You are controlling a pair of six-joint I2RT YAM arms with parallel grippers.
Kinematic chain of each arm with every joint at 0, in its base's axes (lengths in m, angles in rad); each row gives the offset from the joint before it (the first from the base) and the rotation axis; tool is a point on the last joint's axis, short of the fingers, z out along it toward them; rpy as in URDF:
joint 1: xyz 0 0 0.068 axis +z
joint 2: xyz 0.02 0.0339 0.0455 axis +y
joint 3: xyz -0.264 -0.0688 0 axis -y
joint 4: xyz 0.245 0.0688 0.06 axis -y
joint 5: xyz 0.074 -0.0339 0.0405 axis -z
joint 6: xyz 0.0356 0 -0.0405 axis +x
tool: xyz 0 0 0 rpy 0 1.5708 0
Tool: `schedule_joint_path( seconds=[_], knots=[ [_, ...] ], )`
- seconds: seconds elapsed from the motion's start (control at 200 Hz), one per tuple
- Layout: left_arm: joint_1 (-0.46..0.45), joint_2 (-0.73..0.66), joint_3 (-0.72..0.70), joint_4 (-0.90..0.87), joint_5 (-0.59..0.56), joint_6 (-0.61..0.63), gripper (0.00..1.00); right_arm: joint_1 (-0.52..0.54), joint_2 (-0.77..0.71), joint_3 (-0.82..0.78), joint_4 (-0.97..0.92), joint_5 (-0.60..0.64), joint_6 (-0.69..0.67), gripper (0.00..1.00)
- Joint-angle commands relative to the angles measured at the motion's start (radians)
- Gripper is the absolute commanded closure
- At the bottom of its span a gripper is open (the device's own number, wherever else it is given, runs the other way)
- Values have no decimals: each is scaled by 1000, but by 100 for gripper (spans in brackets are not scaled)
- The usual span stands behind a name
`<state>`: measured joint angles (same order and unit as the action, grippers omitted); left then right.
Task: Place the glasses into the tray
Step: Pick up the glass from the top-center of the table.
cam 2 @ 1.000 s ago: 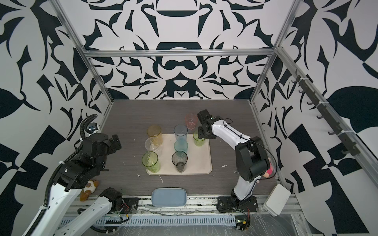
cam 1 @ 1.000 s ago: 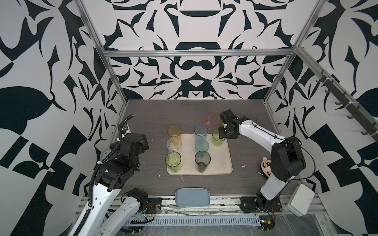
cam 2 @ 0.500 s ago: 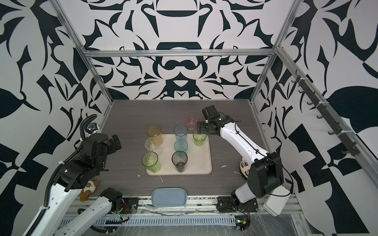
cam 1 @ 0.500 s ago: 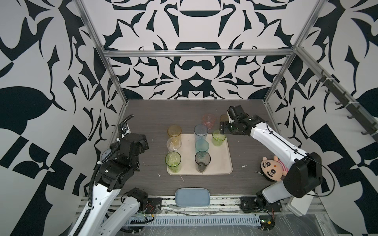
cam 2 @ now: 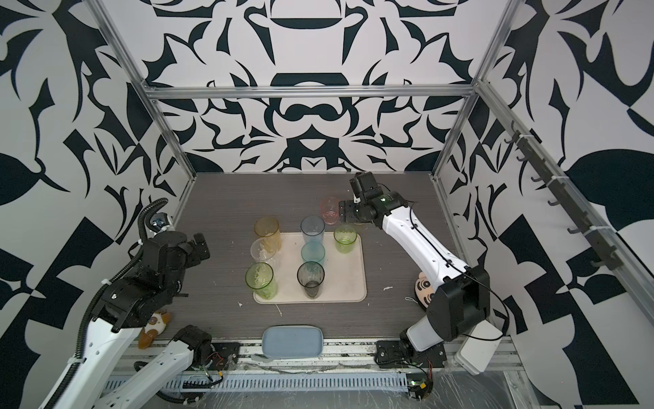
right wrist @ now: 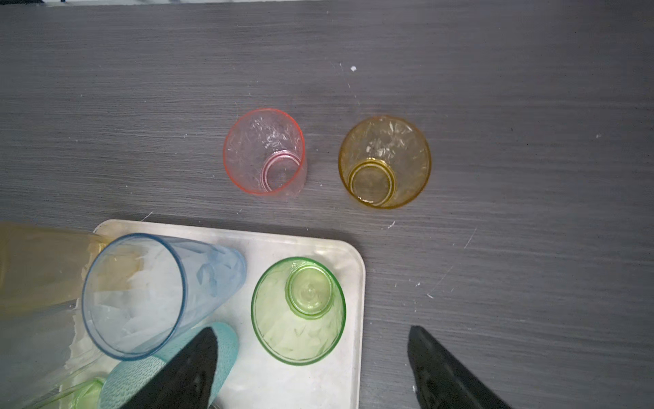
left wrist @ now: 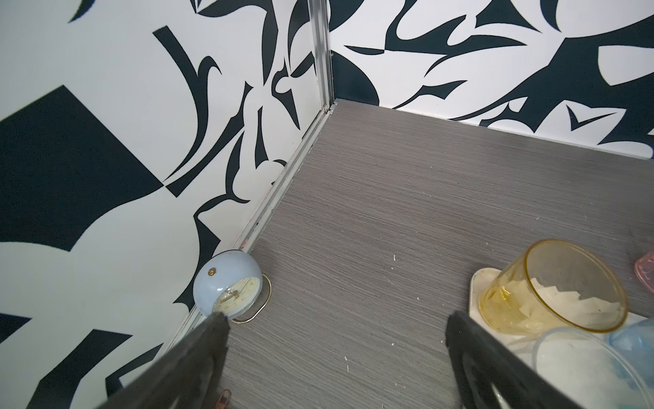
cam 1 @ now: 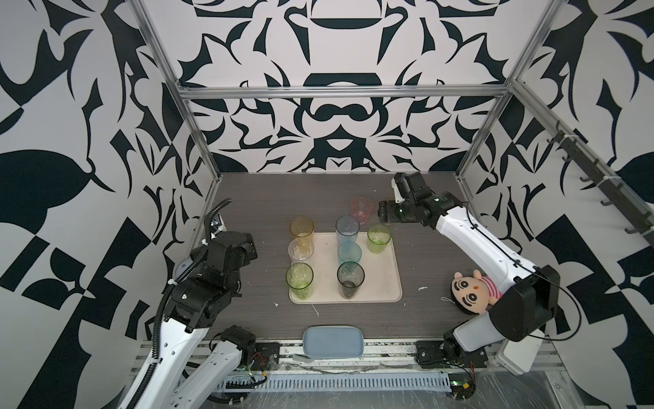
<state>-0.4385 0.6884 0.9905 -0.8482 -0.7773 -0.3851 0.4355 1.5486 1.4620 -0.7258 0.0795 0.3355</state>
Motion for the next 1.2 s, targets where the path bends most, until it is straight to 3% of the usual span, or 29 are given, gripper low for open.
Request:
schedule_joint_path(
  seconds=[0.0, 0.655, 1.195],
  knots=[
    [2, -6, -12, 7, -8, -6, 0, 0, 40, 78, 6, 17, -63, 15],
    [2, -1, -13, 5, -13, -5, 1, -3, 447, 467, -98, 40, -116, 26],
    [2, 2, -12, 8, -6, -5, 0, -15, 608, 580, -108, 24, -88, 34]
  ],
)
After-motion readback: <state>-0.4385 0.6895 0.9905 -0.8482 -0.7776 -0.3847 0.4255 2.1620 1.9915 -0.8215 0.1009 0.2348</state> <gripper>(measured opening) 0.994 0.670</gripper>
